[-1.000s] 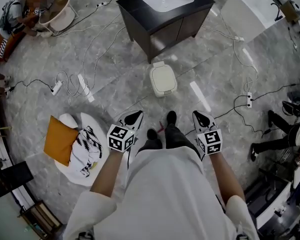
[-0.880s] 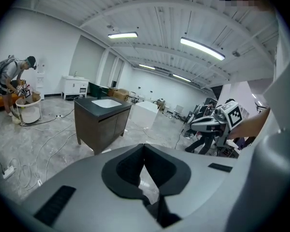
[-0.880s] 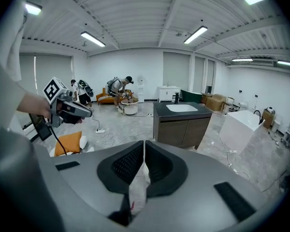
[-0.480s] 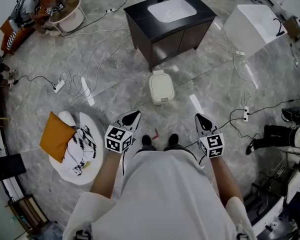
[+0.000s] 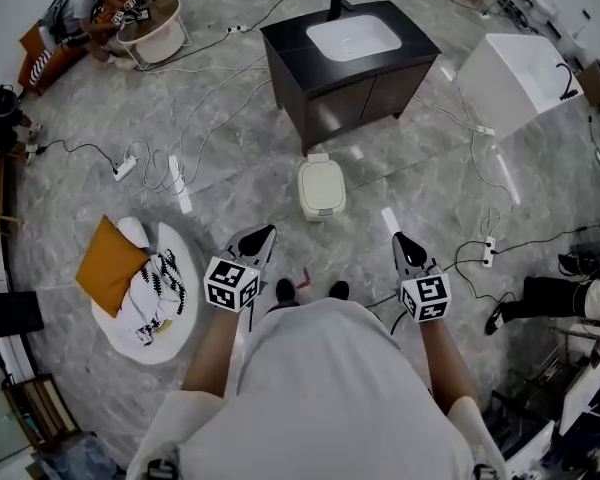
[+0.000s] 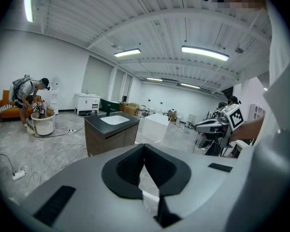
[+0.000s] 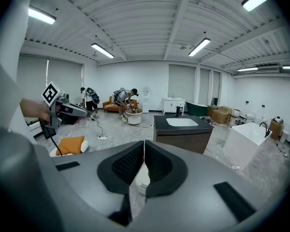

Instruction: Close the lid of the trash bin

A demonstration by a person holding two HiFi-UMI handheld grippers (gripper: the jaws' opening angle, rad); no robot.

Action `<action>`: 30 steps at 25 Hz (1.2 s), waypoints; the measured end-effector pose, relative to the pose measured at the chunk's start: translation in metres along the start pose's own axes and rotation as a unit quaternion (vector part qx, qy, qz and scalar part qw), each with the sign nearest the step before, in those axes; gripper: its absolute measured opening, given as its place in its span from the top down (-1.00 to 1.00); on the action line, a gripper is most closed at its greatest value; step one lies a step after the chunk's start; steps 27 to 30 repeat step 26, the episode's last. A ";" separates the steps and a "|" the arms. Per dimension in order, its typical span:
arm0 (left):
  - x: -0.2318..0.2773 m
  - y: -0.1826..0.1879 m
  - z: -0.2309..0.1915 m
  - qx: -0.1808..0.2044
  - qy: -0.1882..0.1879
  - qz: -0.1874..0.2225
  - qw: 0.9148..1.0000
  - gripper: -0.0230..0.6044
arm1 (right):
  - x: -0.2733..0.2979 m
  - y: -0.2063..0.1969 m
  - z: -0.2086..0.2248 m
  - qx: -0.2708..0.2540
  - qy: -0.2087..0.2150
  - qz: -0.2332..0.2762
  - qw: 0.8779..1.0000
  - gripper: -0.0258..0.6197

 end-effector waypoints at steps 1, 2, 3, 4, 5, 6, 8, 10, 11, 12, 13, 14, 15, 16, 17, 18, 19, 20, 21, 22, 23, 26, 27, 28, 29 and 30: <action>0.000 0.002 0.001 0.001 0.002 0.001 1.000 0.87 | 0.000 0.001 0.001 -0.002 0.003 0.001 1.000 0.82; 0.001 0.003 0.001 0.003 0.003 0.001 1.000 0.87 | 0.001 0.003 0.002 -0.004 0.006 0.002 1.000 0.82; 0.001 0.005 0.002 0.004 0.004 0.001 1.000 0.87 | 0.002 0.004 0.002 -0.006 0.008 0.003 1.000 0.82; 0.002 0.005 0.001 0.006 0.005 0.002 1.000 0.87 | 0.003 0.005 0.002 -0.008 0.009 0.005 1.000 0.82; 0.003 0.006 0.001 0.006 0.006 0.002 1.000 0.87 | 0.004 0.006 0.002 -0.009 0.010 0.006 1.000 0.82; 0.004 0.006 0.000 0.007 0.006 0.002 1.000 0.87 | 0.005 0.006 0.003 -0.009 0.011 0.007 1.000 0.82; 0.005 0.007 -0.001 0.007 0.008 0.002 1.000 0.87 | 0.007 0.007 0.003 -0.008 0.013 0.007 1.000 0.82; 0.007 0.008 -0.001 0.006 0.010 0.002 1.000 0.87 | 0.008 0.007 0.004 -0.008 0.014 0.007 1.000 0.82; 0.007 0.008 -0.001 0.005 0.010 0.002 1.000 0.87 | 0.009 0.008 0.004 -0.008 0.015 0.007 1.000 0.82; 0.008 0.008 -0.002 0.005 0.010 0.002 1.000 0.87 | 0.009 0.008 0.004 -0.009 0.016 0.007 1.000 0.82; 0.008 0.008 -0.002 0.005 0.010 0.001 1.000 0.87 | 0.009 0.008 0.004 -0.010 0.016 0.008 1.000 0.82; 0.008 0.008 -0.002 0.005 0.011 0.001 1.000 0.87 | 0.009 0.008 0.004 -0.010 0.017 0.008 1.000 0.82; 0.008 0.008 -0.003 0.005 0.011 0.001 1.000 0.87 | 0.010 0.009 0.004 -0.011 0.016 0.009 1.000 0.82; 0.009 0.008 -0.003 0.005 0.012 0.001 1.000 0.87 | 0.010 0.010 0.004 -0.010 0.016 0.010 1.000 0.82; 0.009 0.008 -0.004 0.005 0.012 0.001 1.000 0.87 | 0.010 0.010 0.005 -0.010 0.016 0.010 1.000 0.82; 0.009 0.009 -0.004 0.005 0.012 0.000 1.000 0.87 | 0.010 0.011 0.005 -0.009 0.016 0.011 1.000 0.82; 0.009 0.009 -0.004 0.005 0.013 0.000 1.000 0.87 | 0.010 0.011 0.005 -0.009 0.015 0.011 1.000 0.82; 0.008 0.009 -0.005 0.005 0.013 -0.001 1.000 0.87 | 0.010 0.012 0.005 -0.009 0.015 0.011 1.000 0.82; 0.008 0.009 -0.005 0.005 0.012 -0.001 1.000 0.87 | 0.010 0.012 0.004 -0.009 0.015 0.011 1.000 0.82; 0.007 0.009 -0.005 0.006 0.012 -0.001 1.000 0.87 | 0.009 0.012 0.004 -0.009 0.015 0.012 1.000 0.82; 0.007 0.009 -0.005 0.006 0.012 -0.002 1.000 0.87 | 0.009 0.012 0.003 -0.010 0.015 0.012 1.000 0.82; 0.005 0.008 -0.004 0.007 0.013 -0.002 1.000 0.87 | 0.007 0.013 0.002 -0.012 0.016 0.014 1.000 0.82; 0.005 0.008 -0.004 0.007 0.013 -0.002 1.000 0.87 | 0.007 0.013 0.002 -0.012 0.016 0.014 1.000 0.82; 0.005 0.008 -0.004 0.007 0.013 -0.002 1.000 0.87 | 0.007 0.013 0.002 -0.012 0.016 0.014 1.000 0.82; 0.005 0.008 -0.004 0.007 0.013 -0.002 1.000 0.87 | 0.007 0.013 0.002 -0.012 0.016 0.014 1.000 0.82; 0.005 0.008 -0.004 0.007 0.013 -0.002 1.000 0.87 | 0.007 0.013 0.002 -0.012 0.016 0.014 1.000 0.82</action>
Point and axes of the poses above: the fingertips, and each gripper's own axes: x forward along the fingers, z to its right, y out of its top, the point moved 7 cm from there along -x, backward along the fingers, and after that the axes turned 15 degrees about x, right-handed, at the moved point
